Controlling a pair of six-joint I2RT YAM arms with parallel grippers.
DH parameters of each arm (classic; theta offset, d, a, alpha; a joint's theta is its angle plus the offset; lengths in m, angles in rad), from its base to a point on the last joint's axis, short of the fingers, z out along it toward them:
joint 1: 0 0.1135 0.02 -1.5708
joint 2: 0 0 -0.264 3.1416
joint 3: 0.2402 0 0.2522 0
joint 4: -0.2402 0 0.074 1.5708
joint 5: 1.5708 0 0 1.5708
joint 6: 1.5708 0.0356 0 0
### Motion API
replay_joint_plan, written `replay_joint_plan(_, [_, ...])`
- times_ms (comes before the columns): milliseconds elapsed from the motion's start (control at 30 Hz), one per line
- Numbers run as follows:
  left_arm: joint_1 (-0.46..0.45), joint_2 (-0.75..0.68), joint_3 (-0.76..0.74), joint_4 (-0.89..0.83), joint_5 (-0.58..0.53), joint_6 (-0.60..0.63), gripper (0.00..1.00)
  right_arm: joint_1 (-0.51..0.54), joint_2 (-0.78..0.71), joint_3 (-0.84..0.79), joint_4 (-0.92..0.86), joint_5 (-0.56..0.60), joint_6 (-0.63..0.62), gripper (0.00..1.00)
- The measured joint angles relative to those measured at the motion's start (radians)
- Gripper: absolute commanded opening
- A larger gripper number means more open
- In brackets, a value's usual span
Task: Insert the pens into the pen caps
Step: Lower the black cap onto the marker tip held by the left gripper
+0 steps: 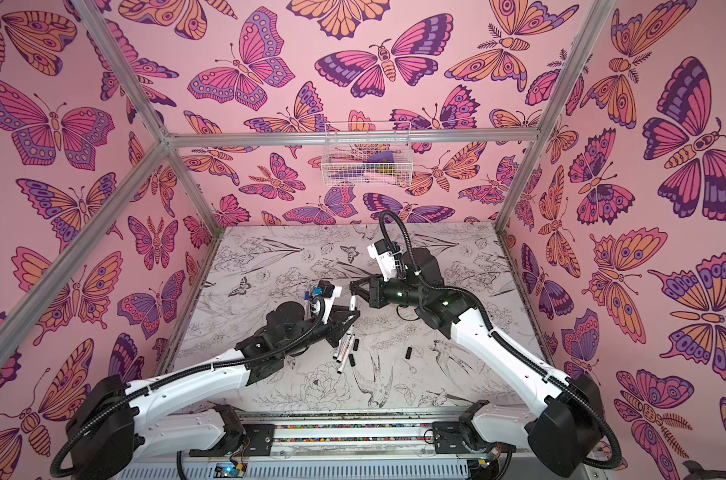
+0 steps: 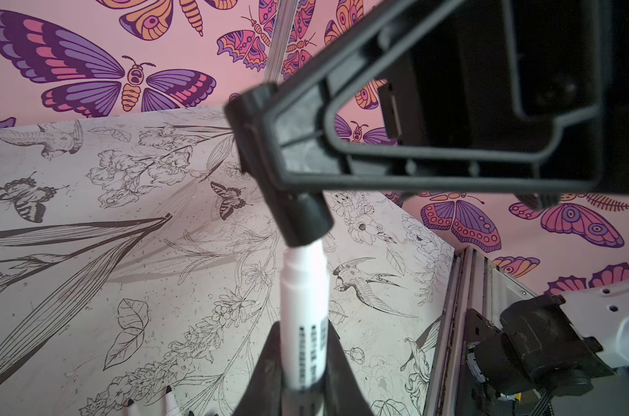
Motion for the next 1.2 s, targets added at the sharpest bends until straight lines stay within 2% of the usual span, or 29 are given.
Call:
replay_joint_plan(267, [0.038, 0.036, 0.039, 0.023, 0.098, -0.052, 0.00, 0.034, -0.025, -0.004, 0.024, 0.079, -0.053, 0.04])
replay_joint_plan(467, [0.043, 0.045, 0.062, 0.030, 0.122, -0.066, 0.00, 0.050, -0.046, -0.004, 0.030, 0.111, -0.088, 0.03])
replay_joint_plan(667, [0.034, 0.020, 0.063, 0.037, 0.113, 0.000, 0.00, 0.060, -0.085, -0.005, 0.023, 0.125, -0.114, 0.05])
replay_joint_plan(767, [0.017, 0.005, 0.063, 0.035, 0.071, 0.068, 0.00, 0.066, -0.103, -0.005, 0.021, 0.124, -0.124, 0.06])
replay_joint_plan(900, [-0.009, 0.000, 0.063, 0.035, -0.013, 0.161, 0.00, 0.066, -0.105, 0.003, 0.012, 0.119, -0.140, 0.13])
replay_joint_plan(1200, [-0.026, 0.002, 0.064, 0.108, -0.135, 0.268, 0.00, 0.080, -0.105, 0.029, -0.084, 0.089, -0.147, 0.40])
